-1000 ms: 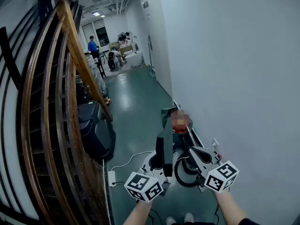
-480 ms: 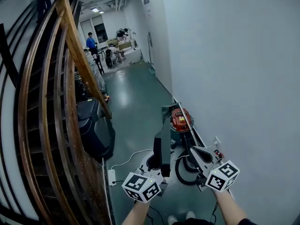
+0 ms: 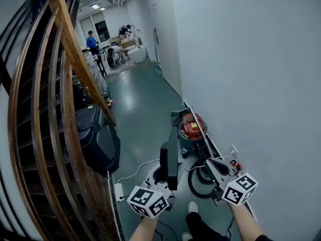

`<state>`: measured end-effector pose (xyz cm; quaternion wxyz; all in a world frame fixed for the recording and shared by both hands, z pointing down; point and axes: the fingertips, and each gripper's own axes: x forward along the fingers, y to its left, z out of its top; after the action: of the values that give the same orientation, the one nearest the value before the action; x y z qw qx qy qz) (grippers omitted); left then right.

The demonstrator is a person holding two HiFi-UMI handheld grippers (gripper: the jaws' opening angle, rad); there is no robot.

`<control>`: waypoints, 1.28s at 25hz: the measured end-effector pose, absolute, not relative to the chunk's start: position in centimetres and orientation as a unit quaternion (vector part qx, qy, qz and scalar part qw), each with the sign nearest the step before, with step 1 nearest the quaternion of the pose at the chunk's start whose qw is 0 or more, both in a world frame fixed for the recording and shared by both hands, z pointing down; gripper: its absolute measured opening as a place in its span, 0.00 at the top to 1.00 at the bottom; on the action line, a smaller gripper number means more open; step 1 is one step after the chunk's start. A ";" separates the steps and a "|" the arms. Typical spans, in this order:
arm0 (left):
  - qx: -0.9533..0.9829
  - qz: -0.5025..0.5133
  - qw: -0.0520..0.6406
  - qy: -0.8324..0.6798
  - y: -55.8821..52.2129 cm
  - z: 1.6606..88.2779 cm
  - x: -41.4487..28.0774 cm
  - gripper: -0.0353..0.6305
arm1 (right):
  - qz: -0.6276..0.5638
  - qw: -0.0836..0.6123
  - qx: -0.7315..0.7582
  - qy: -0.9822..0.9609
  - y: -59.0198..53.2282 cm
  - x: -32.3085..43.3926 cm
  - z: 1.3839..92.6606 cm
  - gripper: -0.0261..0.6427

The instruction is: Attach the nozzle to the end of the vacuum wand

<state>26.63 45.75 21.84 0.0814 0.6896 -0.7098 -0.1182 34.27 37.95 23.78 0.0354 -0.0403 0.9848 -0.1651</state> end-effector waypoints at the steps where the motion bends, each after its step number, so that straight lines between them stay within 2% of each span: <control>1: 0.690 -0.118 0.084 -0.709 45.1 22.1 25.7 0.68 | -0.167 0.034 -0.041 0.985 37.3 33.4 24.1 0.94; 16: 0.689 -0.113 0.108 -0.707 31.4 24.1 13.3 0.68 | -0.190 0.013 -0.042 0.981 23.8 20.9 27.2 0.94; 32: 0.685 -0.098 0.111 -0.714 22.9 24.7 5.4 0.68 | -0.210 0.005 -0.030 0.977 15.9 12.9 29.5 0.94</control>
<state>5.39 22.92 24.73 0.1105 0.6846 -0.7138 -0.0983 12.87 15.86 29.53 0.0051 -0.0303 0.9772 -0.2103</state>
